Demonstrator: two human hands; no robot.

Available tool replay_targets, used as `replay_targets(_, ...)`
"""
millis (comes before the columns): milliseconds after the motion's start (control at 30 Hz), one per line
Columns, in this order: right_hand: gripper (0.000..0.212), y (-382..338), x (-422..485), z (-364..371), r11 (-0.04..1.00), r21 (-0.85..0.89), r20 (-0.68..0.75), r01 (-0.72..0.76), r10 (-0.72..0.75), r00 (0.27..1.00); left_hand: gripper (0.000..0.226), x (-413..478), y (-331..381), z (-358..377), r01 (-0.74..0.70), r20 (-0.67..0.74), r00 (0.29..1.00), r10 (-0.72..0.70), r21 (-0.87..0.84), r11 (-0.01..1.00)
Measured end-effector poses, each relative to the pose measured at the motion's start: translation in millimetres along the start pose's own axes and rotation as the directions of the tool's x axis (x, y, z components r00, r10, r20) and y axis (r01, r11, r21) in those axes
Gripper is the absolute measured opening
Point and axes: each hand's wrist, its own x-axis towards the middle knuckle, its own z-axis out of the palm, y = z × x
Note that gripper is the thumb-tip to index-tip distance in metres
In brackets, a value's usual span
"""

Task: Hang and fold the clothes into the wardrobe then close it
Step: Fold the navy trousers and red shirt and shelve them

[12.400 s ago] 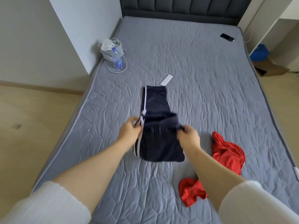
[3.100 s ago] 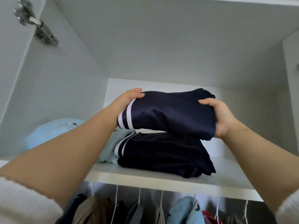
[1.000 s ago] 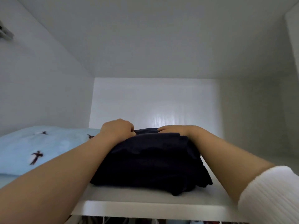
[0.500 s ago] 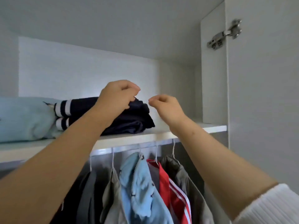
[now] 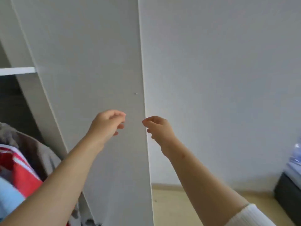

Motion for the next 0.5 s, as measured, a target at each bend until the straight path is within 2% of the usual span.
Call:
replay_targets(67,0.021,36,-32,-70,0.997,-0.02,-0.109,-0.081,0.078,0.991,0.016,-26,-6,79,0.055,0.168,0.985,-0.051,-0.02,0.998)
replay_targets(167,0.024,87,-97,-183,0.975,-0.043,-0.31,-0.218,0.195,0.931,0.013,-85,-7,200,0.129,0.4,0.91,-0.113,-0.013,0.992)
replay_targets(300,0.017,146,-201,-329,0.919,0.013,-0.553,-0.394,0.335,0.763,0.013,-184,5,346,0.232,0.623,0.759,-0.186,0.008,0.973)
replay_targets(500,0.013,195,-353,-480,0.81,0.207,-0.717,-0.548,0.507,0.479,0.017,-313,39,510,0.332,0.796,0.546,-0.261,0.08,0.94)
